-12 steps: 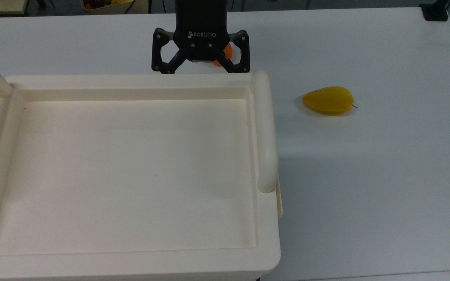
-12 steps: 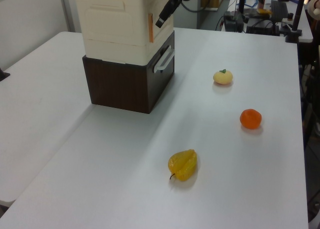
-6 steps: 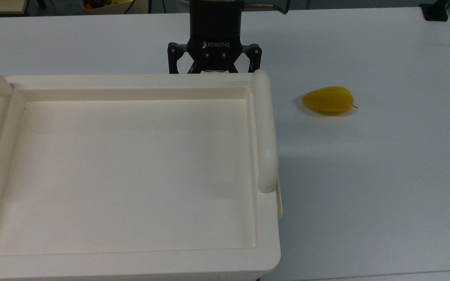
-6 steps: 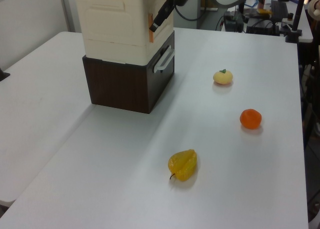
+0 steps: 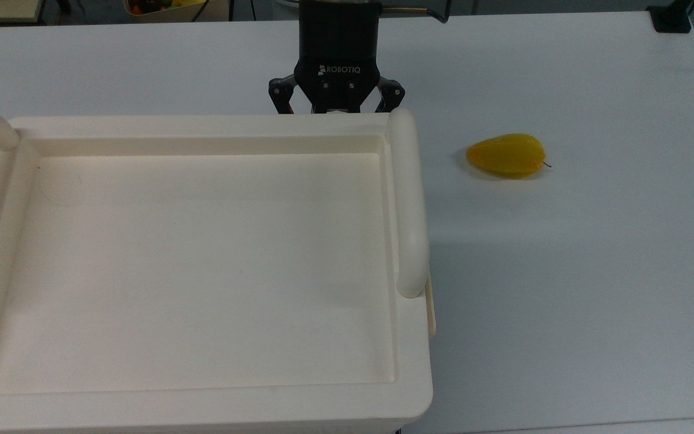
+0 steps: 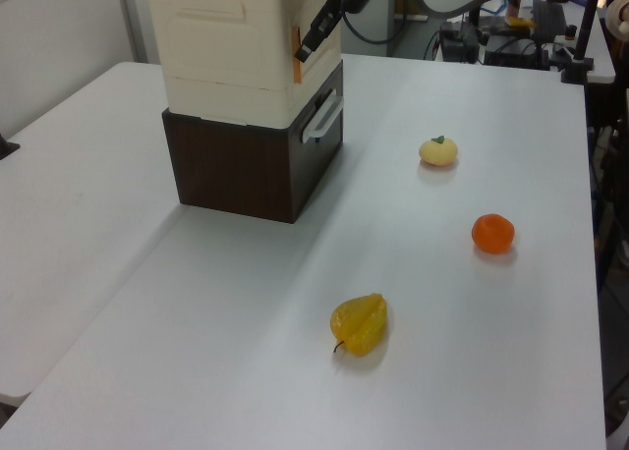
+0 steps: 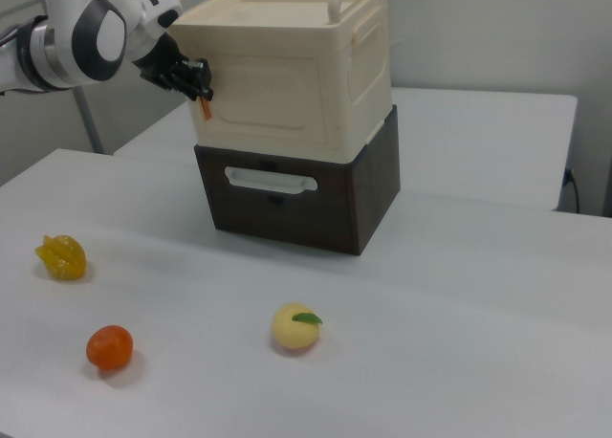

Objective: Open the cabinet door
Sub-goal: 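Close the gripper on the orange door handle, then pull the handle outward, swinging the cream door open on its hinge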

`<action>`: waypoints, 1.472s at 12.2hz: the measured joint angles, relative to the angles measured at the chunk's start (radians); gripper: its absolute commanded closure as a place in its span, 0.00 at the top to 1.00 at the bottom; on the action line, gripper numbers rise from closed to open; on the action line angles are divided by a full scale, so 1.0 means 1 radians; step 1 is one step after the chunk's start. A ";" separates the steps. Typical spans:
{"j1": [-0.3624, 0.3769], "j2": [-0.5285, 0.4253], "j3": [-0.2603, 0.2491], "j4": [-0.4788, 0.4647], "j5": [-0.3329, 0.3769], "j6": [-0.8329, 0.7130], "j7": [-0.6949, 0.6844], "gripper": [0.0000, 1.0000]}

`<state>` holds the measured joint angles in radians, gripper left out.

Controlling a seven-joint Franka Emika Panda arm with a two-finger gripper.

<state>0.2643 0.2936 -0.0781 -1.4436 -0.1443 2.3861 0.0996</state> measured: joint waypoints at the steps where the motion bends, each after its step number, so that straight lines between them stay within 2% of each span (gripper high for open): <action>1: 0.001 0.000 0.002 0.000 0.000 0.000 0.000 0.20; 9: 0.006 -0.003 0.005 0.003 0.000 -0.027 0.050 0.10; 13: 0.009 -0.031 0.007 0.015 0.001 -0.153 0.081 0.12; 15: 0.010 -0.046 0.007 0.015 0.003 -0.203 0.082 0.38; 17: 0.008 -0.055 0.005 0.015 0.004 -0.249 0.083 0.57; 18: 0.007 -0.062 0.005 0.016 0.004 -0.286 0.083 0.70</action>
<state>0.2717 0.2315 -0.0736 -1.4280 -0.1407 2.0998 0.1824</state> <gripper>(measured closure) 0.749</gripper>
